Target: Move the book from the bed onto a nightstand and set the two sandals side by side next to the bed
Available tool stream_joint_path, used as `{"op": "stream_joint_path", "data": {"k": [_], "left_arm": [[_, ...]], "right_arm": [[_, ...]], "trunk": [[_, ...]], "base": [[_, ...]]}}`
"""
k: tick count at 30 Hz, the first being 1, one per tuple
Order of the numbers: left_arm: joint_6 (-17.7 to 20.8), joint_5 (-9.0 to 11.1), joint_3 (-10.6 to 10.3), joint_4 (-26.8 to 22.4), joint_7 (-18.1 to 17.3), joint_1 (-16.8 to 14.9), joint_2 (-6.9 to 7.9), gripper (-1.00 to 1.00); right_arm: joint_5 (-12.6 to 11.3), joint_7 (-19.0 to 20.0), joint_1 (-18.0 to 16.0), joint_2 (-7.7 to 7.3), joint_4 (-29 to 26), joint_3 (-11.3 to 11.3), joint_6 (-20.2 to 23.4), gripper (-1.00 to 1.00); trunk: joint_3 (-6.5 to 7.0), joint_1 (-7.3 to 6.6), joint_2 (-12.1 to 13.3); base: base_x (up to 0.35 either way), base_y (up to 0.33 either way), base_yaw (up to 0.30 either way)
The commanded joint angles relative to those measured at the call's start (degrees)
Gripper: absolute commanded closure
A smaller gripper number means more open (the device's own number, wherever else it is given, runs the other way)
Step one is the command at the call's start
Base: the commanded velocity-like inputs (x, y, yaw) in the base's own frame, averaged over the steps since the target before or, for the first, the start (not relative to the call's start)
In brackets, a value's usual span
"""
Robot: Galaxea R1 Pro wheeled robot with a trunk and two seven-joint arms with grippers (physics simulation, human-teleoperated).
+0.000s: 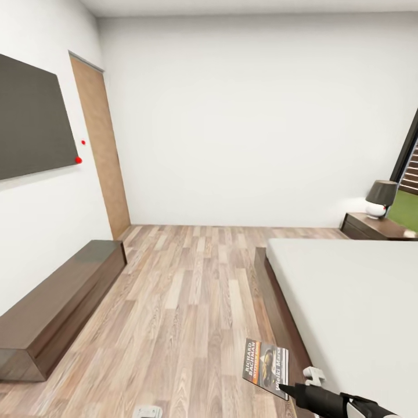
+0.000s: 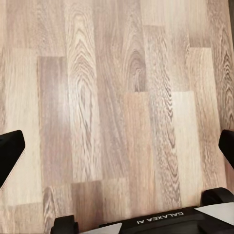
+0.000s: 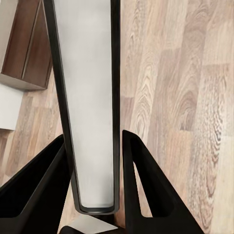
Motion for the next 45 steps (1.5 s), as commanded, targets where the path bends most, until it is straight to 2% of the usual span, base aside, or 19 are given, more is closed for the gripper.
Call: {"op": "stream_joint_path", "data": {"k": [1,29,45], "left_arm": [[-0.3,0.6,-0.5,0.1,-0.1,-0.1,0.02,-1.00],[-0.3,0.6,-0.5,0.1,-0.1,-0.1,-0.03,-1.00],[-0.3,0.6,-0.5,0.1,-0.1,-0.1,-0.03,-1.00]], "right_arm": [[0.3,0.2,-0.1,-0.03,0.1,-0.8,0.3,1.00],[0.3,0.1,-0.1,-0.03,0.1,-0.9,0.3,1.00],[0.2,0.2,-0.1,-0.29,2.1,-0.8,0.3,1.00]], "trunk": [[-0.08,0.04,-0.1],[-0.08,0.04,-0.1],[-0.08,0.04,-0.1]], "base": [[0.330,0.000,0.000],[0.330,0.000,0.000],[0.330,0.000,0.000]]}}
